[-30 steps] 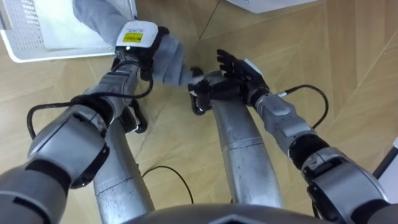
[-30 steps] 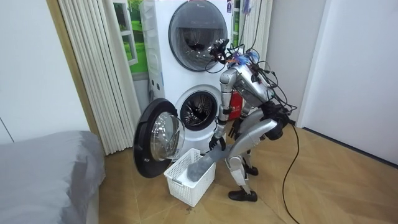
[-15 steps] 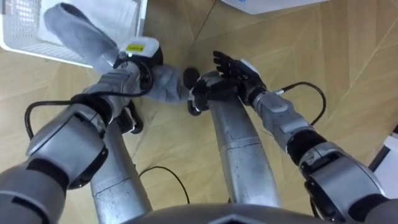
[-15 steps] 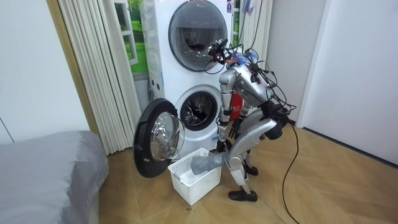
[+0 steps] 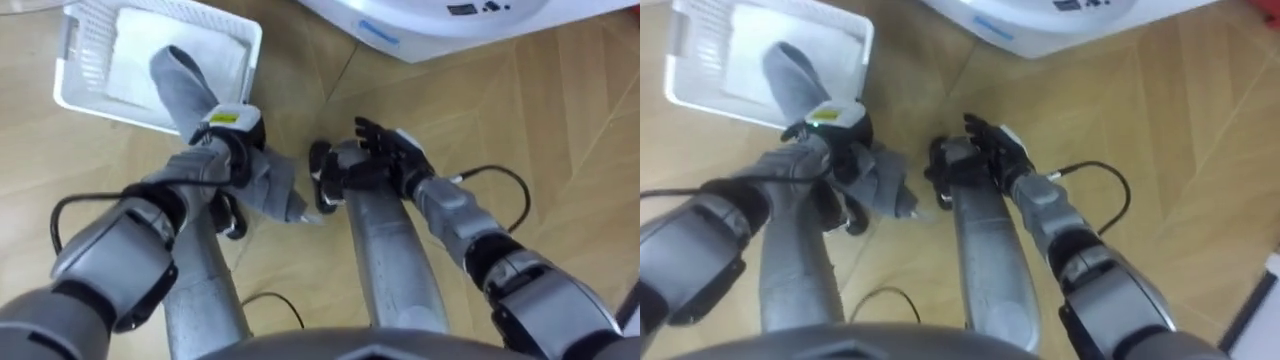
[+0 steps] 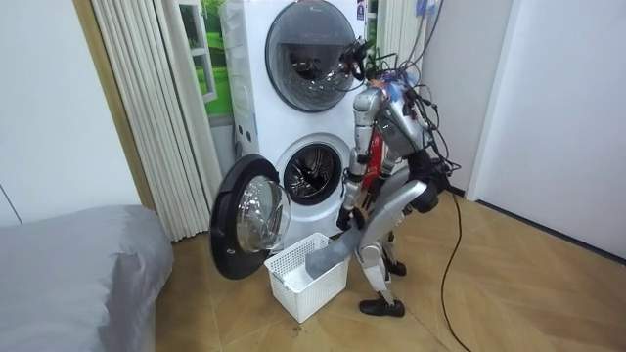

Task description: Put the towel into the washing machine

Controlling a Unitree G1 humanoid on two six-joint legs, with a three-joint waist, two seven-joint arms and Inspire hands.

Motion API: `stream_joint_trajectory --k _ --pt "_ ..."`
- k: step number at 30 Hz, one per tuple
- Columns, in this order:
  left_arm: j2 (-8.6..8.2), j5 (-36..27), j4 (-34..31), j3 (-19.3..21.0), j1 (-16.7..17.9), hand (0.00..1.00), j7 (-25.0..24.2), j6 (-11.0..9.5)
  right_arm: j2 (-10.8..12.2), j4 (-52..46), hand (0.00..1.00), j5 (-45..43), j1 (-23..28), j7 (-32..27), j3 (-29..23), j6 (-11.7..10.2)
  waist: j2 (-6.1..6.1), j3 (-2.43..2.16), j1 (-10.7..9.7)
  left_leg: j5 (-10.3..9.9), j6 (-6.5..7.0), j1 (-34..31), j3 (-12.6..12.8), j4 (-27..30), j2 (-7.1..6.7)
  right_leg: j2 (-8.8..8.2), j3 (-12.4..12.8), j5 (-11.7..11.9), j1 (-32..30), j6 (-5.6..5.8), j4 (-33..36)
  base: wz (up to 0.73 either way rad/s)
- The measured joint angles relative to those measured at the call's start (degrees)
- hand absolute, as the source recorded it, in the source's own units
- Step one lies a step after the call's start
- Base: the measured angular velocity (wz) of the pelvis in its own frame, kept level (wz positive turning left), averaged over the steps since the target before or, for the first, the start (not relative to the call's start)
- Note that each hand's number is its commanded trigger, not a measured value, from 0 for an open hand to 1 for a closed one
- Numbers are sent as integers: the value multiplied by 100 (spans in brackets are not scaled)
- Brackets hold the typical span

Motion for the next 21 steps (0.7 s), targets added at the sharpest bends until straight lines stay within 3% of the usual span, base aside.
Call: stream_joint_trajectory --k 2,5,10,13,15,18,21 --pt "-2 -3 1 28 76 100 199 -119 -69 103 0 34 128 3 56 -8 67 -38 68 23 -5 378 -4 -213 1 -4 -69 34 419 4 -263 0" --pt "1 0 -36 142 138 100 509 -247 -120 179 0 -12 223 7 56 -16 141 -48 170 47 13 836 25 -478 -17 -11 -105 79 906 44 -563 0" --pt "29 -16 -122 583 287 100 954 -328 -179 392 0 -157 311 47 35 -53 223 -45 310 130 39 1391 93 -886 -60 -13 -104 161 1473 108 -985 4" --pt "139 -61 -518 663 319 100 1043 -335 -285 346 0 -163 293 70 6 -54 328 -35 353 171 68 1484 92 -994 -130 -104 -172 164 1584 120 -1066 12" --pt "112 -173 -764 834 319 100 1134 -349 -331 325 0 -158 308 78 4 -67 336 -37 454 206 75 1518 90 -1058 -179 -146 -176 170 1601 129 -1091 11" --pt "31 -747 -1047 904 340 100 1194 -444 -354 334 0 -191 288 155 1 -67 336 -37 558 260 89 1673 88 -1205 -231 -220 -260 172 1773 135 -1193 13" --pt "8 -1943 -1513 902 452 100 912 -516 -352 327 0 -333 296 235 1 -62 334 -37 602 348 109 1779 88 -1358 -286 -295 -357 176 1925 144 -1304 19"
